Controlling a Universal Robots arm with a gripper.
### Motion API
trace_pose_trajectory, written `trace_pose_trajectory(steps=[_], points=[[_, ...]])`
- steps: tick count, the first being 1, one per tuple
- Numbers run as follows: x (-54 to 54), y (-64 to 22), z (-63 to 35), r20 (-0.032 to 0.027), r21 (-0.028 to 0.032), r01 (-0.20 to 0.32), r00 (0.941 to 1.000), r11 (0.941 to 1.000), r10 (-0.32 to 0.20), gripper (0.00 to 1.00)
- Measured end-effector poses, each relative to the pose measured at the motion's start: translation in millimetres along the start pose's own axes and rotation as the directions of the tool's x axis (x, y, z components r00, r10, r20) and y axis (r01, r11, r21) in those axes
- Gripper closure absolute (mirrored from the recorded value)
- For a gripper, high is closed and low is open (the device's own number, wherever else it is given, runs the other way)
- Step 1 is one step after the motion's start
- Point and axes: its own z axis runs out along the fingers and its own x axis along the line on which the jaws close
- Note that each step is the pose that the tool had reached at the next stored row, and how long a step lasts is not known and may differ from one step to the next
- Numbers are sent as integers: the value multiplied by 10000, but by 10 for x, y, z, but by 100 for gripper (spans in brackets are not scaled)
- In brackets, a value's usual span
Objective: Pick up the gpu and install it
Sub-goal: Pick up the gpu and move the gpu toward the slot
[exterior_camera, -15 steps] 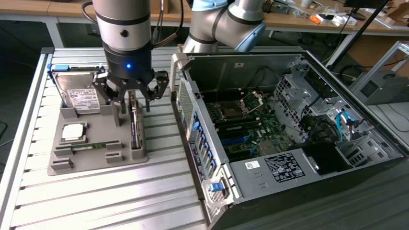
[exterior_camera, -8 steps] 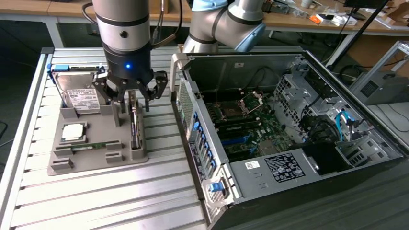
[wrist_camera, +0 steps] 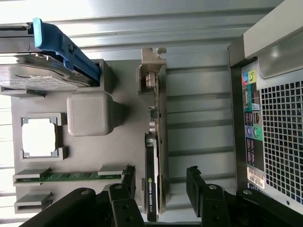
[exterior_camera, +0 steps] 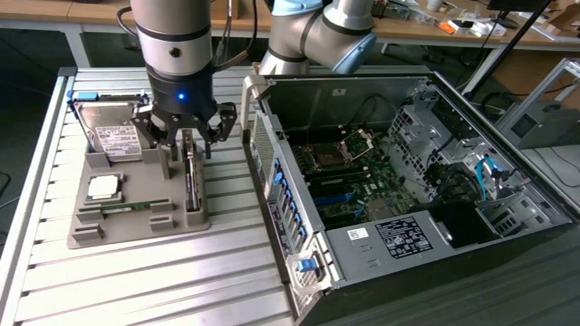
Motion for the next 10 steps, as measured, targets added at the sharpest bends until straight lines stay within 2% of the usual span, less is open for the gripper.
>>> trace_pose_trajectory(steps=[10], points=[[28, 10, 80, -2, 2, -1, 10000, 10000, 1, 44]])
